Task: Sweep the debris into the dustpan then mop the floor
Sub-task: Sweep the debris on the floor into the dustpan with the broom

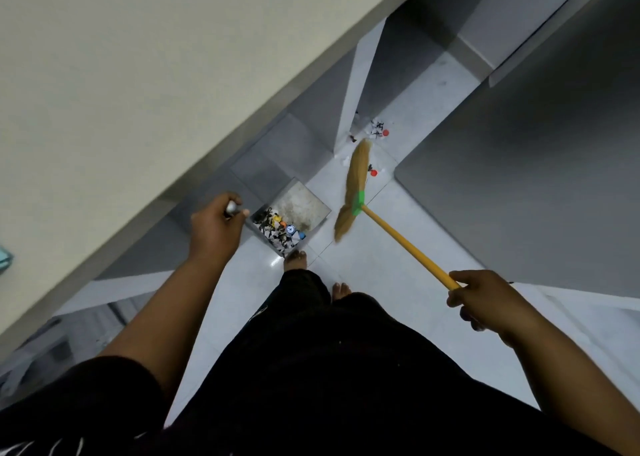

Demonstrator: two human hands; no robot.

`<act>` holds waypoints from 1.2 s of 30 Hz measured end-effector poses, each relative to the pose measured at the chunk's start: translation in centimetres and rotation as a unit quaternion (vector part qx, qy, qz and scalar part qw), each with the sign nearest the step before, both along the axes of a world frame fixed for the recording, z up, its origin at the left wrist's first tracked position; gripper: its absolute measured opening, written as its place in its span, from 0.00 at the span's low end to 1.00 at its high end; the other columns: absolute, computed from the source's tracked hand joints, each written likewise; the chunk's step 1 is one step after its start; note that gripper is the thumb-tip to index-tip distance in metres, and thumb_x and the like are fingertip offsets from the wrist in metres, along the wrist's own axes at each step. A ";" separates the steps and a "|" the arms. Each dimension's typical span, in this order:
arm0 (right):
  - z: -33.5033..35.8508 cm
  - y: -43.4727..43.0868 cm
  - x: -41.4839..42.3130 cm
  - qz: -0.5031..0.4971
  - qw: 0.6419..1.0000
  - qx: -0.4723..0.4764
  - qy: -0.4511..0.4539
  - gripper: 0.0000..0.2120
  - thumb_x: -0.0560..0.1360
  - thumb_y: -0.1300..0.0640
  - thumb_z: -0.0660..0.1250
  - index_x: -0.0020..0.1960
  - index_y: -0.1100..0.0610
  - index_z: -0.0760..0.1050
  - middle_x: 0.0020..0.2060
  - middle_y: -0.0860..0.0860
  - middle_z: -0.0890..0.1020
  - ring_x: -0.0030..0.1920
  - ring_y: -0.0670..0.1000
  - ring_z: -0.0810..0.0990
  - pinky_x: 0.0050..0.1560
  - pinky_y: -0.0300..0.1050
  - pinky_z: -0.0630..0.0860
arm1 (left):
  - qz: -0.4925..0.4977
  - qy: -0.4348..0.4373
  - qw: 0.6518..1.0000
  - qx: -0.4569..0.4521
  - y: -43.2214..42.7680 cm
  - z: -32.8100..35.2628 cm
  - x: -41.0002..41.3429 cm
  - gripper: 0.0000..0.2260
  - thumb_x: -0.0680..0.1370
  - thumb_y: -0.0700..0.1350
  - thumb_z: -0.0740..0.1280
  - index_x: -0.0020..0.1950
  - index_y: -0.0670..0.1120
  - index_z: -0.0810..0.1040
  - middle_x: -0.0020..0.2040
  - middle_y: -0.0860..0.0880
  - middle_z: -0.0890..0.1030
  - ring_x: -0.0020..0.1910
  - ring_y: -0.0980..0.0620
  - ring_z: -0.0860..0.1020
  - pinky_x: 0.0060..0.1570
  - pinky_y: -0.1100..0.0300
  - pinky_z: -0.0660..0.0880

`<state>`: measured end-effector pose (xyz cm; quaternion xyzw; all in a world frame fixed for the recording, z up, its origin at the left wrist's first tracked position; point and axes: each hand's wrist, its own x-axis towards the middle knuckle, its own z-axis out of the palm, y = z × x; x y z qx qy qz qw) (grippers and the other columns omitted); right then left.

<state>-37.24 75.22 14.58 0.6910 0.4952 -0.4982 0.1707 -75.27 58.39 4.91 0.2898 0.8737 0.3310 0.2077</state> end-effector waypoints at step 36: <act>-9.9 37.3 -16.2 -0.290 0.925 0.007 0.245 0.08 0.79 0.66 0.60 0.43 0.59 0.75 0.33 0.55 0.75 0.22 0.45 0.70 0.22 0.34 0.65 | -0.181 0.018 0.973 -0.143 26.9 -8.6 2.5 0.09 0.76 0.40 0.70 0.51 0.46 0.72 0.48 0.45 0.76 0.42 0.45 0.75 0.41 0.59 0.68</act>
